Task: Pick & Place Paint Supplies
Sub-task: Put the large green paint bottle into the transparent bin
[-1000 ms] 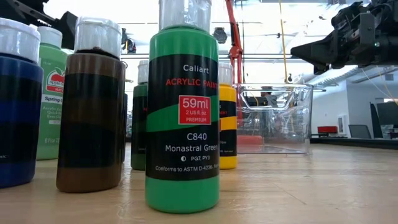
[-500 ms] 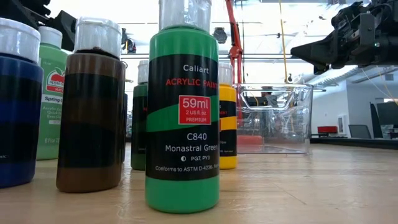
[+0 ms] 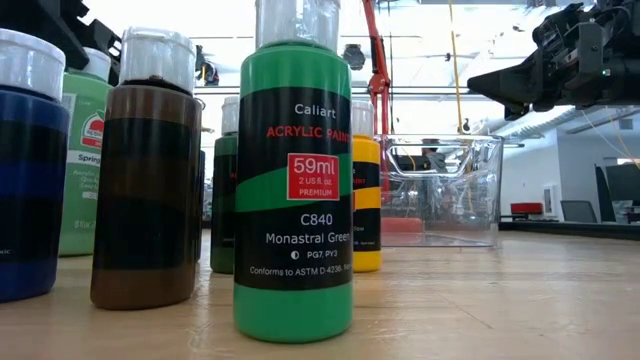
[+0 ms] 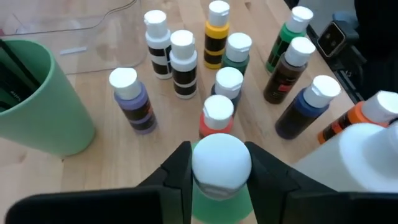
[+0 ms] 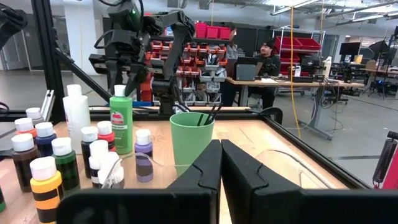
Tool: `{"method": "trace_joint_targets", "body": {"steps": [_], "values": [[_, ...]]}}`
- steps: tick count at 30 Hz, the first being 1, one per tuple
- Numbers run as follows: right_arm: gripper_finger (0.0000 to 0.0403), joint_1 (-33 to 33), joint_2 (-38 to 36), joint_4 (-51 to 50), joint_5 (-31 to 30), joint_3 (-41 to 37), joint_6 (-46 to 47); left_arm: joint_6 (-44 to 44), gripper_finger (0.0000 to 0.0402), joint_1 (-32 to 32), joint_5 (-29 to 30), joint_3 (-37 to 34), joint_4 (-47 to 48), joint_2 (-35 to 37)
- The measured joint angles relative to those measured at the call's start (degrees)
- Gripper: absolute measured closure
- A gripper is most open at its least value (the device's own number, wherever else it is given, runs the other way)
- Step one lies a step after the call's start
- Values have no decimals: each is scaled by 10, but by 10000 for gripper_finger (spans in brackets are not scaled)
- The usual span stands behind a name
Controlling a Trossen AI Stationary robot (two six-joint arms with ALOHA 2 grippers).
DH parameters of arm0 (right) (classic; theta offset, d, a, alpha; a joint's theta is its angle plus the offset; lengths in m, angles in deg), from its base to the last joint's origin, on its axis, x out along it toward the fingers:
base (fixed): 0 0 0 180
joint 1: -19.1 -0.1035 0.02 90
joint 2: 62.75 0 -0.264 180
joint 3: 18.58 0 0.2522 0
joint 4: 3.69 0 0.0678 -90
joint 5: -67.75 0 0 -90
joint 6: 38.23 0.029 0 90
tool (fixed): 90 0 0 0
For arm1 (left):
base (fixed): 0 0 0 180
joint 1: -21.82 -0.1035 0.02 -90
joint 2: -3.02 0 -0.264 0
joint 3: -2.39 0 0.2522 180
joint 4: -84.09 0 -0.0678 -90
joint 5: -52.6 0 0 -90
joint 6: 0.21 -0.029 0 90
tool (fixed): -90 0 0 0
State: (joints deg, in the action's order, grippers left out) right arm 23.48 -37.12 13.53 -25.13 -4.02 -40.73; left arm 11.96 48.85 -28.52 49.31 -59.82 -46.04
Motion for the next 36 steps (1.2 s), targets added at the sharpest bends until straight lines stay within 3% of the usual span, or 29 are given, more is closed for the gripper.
{"method": "trace_joint_targets", "body": {"steps": [6, 12, 17, 27, 36], "values": [[399, 0, 0, 0, 0, 0, -2, -2, 301, -5, 28, 70, 48, -1], [399, 0, 0, 0, 0, 0, -2, -51, 301, -37, 72, 240, 104, -31], [399, 0, 0, 0, 0, 0, -2, -113, 301, -122, 89, 380, 107, -108], [399, 0, 0, 0, 0, 0, -15, -223, 301, -294, -10, 588, 89, -385], [399, 0, 0, -7, 0, 0, -31, -228, 301, -405, -132, 610, 25, -501]]}}
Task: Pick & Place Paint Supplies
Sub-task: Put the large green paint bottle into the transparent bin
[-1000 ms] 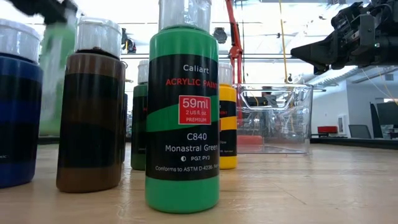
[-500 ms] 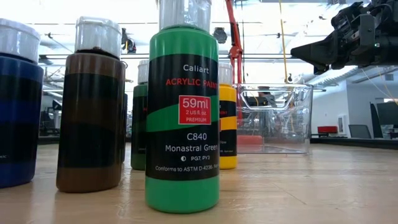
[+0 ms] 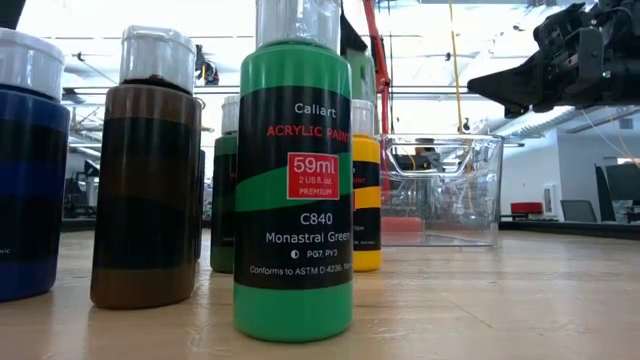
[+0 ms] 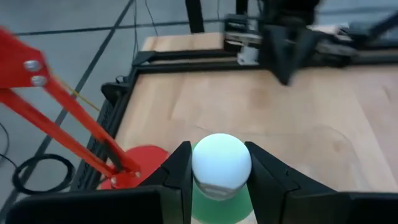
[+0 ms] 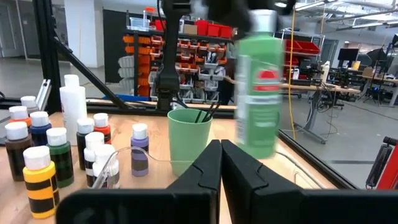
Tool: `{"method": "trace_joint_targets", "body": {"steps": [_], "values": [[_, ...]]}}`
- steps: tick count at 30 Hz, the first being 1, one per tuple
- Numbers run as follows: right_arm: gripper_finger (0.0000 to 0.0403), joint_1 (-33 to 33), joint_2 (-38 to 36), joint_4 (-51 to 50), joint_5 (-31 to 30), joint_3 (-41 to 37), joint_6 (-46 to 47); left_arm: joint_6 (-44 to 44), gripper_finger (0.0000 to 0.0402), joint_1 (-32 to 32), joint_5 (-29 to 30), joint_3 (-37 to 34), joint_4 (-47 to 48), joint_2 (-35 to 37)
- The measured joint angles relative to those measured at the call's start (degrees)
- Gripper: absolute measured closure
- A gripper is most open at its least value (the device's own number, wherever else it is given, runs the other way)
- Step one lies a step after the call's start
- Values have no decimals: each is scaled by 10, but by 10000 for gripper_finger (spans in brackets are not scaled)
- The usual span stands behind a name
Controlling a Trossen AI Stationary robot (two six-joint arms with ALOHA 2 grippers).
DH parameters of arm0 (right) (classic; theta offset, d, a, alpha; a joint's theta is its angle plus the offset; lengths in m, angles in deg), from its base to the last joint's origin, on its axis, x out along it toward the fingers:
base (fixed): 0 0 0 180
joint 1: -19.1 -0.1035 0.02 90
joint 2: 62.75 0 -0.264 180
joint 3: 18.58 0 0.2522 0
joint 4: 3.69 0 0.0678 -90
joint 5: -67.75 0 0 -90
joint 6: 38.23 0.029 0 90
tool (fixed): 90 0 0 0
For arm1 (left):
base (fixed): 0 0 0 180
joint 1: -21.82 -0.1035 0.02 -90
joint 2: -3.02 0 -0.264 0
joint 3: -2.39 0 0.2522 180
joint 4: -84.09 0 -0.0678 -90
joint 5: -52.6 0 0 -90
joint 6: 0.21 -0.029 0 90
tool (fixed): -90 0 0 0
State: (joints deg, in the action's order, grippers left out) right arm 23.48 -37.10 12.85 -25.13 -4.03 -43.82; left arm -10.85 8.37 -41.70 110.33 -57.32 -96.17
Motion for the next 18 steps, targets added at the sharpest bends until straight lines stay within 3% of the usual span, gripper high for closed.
{"method": "trace_joint_targets", "body": {"steps": [8, 18], "values": [[399, 0, 0, -1, 0, 0, -6, 18, 301, -50, -37, -13, -15, -54], [399, 0, 1, 1, 1, 0, 0, 22, 301, -43, -13, -13, -27, -106]]}}
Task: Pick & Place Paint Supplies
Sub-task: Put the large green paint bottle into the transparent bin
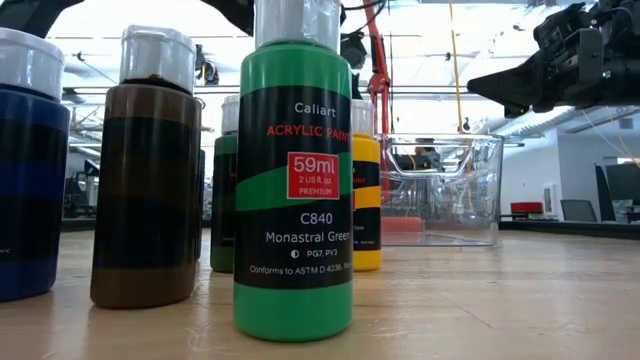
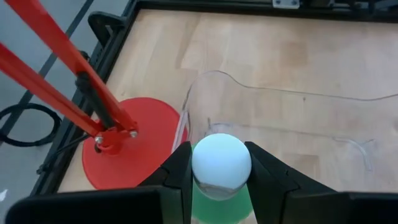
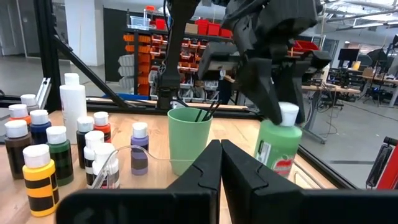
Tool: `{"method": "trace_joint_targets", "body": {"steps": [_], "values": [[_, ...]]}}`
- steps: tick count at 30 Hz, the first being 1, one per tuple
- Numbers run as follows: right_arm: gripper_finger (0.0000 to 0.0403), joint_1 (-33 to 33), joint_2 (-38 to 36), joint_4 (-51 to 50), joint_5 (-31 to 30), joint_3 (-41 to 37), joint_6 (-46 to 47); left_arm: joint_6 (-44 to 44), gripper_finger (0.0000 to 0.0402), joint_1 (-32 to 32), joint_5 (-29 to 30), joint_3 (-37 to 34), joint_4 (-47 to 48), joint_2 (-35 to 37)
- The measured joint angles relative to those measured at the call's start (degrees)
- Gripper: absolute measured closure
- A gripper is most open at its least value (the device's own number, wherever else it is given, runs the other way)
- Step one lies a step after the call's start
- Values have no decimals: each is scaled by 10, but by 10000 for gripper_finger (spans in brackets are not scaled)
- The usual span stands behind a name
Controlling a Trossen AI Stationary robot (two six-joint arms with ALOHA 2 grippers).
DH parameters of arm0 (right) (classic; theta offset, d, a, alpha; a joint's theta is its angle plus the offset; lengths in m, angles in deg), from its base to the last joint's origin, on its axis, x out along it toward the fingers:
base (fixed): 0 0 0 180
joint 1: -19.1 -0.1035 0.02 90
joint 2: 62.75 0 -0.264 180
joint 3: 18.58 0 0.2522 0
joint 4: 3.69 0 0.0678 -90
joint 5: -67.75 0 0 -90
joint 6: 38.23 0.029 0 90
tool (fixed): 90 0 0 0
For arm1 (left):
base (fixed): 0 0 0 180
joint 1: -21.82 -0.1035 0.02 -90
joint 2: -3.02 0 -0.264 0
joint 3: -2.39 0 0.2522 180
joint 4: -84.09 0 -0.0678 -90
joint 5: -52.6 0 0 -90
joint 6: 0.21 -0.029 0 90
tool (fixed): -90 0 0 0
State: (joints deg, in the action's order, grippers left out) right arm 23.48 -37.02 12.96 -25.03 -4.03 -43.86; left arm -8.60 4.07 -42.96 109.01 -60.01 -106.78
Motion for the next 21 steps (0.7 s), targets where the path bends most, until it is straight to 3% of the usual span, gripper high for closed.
{"method": "trace_joint_targets", "body": {"steps": [17, 21], "values": [[399, 0, 3, -2, -1, 0, 2, 28, 301, -2, 11, 0, 24, -23], [399, 0, 3, -2, -1, 0, 2, 43, 259, -2, 11, 1, 43, -23]]}}
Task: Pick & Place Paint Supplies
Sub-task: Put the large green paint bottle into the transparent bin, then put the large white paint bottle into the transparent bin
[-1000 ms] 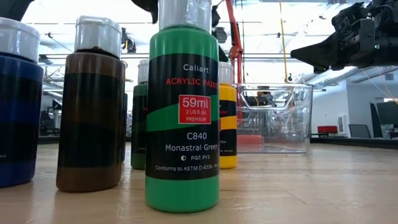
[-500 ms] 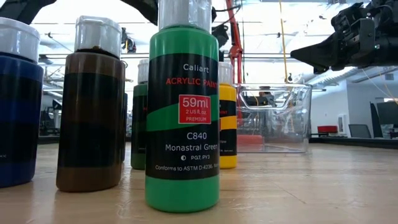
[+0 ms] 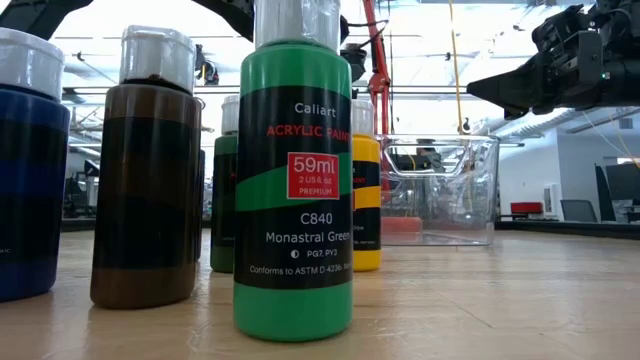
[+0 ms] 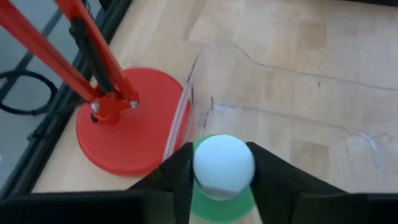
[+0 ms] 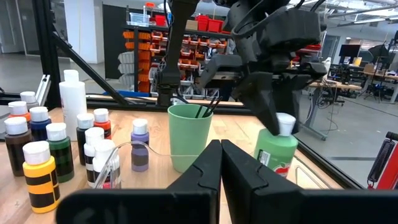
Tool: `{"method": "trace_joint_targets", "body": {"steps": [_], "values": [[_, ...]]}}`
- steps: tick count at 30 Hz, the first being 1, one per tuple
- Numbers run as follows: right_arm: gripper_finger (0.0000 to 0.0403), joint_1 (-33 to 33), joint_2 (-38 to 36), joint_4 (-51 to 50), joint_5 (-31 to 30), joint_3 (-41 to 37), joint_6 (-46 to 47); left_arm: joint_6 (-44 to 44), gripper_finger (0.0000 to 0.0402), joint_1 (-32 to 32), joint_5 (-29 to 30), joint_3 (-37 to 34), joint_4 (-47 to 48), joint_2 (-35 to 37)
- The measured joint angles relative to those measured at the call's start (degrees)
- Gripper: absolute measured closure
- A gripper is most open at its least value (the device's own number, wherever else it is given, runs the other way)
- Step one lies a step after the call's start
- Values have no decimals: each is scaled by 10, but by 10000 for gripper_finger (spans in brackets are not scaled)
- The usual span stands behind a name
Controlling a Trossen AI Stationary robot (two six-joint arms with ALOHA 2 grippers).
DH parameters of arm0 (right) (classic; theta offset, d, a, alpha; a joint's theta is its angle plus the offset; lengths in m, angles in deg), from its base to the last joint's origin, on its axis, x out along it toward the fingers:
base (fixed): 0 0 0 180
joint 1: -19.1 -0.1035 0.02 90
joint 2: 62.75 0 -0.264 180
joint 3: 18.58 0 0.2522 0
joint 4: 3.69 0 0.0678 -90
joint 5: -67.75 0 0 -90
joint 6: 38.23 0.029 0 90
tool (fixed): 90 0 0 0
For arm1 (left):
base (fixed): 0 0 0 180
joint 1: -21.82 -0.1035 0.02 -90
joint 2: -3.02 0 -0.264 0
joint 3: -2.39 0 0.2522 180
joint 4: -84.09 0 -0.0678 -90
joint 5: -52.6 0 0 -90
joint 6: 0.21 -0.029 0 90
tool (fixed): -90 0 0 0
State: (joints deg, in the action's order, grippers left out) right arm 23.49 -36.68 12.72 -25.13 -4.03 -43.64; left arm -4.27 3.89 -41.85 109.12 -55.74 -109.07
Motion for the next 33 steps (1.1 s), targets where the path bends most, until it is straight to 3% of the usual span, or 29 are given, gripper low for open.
{"method": "trace_joint_targets", "body": {"steps": [7, 15, 18, 22, 27, 33], "values": [[399, 0, 0, 1, 0, 0, 0, 0, 162, 0, 1, 0, 10, 2], [399, 0, 1, 0, 0, 0, -1, -38, 112, 7, 1, -2, 23, 79], [399, 0, 3, -3, 0, 0, -2, -35, 109, 20, 5, -2, 81, 147], [399, 0, 6, -4, 0, 0, -2, -15, 118, 47, 50, 0, 228, 268], [398, 0, 7, -2, 0, 0, 0, 67, 135, 94, 89, -11, 384, 385], [399, 0, 7, -2, 0, 0, 12, 151, 144, 214, 71, -157, 387, 521]]}}
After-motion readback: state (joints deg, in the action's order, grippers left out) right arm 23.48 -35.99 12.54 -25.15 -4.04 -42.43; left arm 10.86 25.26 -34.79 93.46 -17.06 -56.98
